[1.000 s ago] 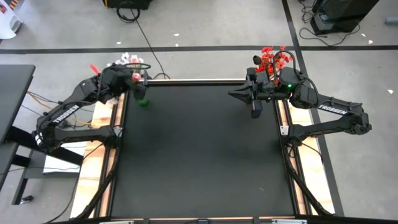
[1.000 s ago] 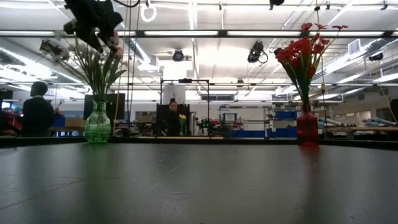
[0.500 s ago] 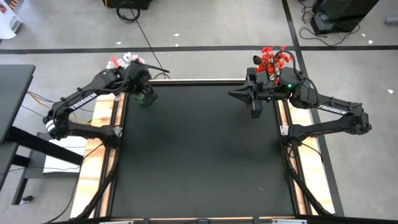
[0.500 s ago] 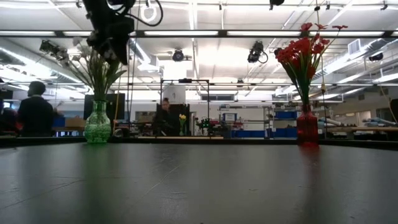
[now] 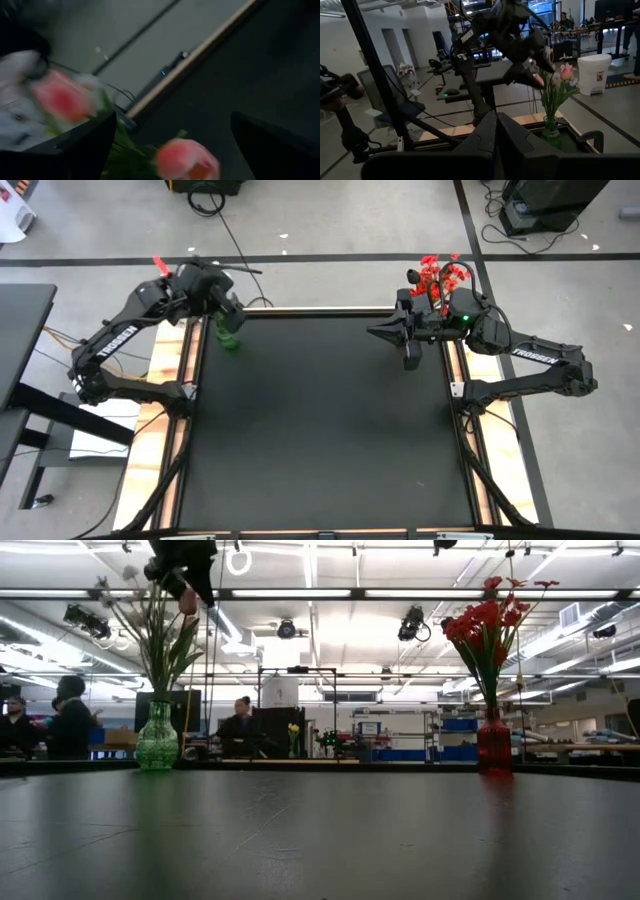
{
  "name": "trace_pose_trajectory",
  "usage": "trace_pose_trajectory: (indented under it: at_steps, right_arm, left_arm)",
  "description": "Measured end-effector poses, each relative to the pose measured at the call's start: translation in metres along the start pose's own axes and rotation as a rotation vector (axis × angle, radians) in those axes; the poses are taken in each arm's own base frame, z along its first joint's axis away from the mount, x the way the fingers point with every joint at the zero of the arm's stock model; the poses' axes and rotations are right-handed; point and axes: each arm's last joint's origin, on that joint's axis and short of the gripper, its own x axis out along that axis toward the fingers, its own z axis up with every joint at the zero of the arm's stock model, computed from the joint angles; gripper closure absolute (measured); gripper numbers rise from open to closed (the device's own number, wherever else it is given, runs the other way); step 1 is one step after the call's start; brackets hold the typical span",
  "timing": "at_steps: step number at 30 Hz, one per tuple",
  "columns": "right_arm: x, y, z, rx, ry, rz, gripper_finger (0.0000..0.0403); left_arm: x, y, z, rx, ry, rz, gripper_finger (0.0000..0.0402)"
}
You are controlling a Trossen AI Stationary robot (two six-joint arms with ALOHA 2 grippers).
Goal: Sort flowers into vase by color
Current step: Put the pink tulip into the green flower vase
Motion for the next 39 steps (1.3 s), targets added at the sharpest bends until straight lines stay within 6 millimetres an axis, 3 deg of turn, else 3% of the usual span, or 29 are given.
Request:
trace_pose_trajectory:
  at_steps: [5,11,20,23,26,31,39]
  right_arm:
    - [0.0,0.0,0.0,0.0,0.0,0.0,0.0379]
    - [0.0,0.0,0.0,0.0,0.0,0.0,0.0379]
    - [0.0,0.0,0.0,0.0,0.0,0.0,0.0379]
    - [0.0,0.0,0.0,0.0,0.0,0.0,0.0379]
    - [0.0,0.0,0.0,0.0,0.0,0.0,0.0379]
    - [0.0,0.0,0.0,0.0,0.001,0.0,0.0379]
    - [0.0,0.0,0.0,0.0,0.001,0.0,0.0379]
  left_arm:
    - [-0.006,0.002,0.003,0.073,-0.013,0.008,0.0005]
    - [0.01,-0.005,-0.003,-0.014,0.067,-0.047,0.0005]
    - [0.022,-0.004,-0.002,-0.159,-0.02,0.268,0.0006]
    - [0.031,-0.006,-0.006,-0.315,0.078,0.1,0.0006]
    - [0.032,-0.004,-0.018,-0.351,0.223,0.001,0.0016]
    - [0.029,-0.007,-0.015,-0.326,0.174,0.017,0.0097]
    - [0.028,-0.007,-0.009,-0.33,0.108,0.013,0.031]
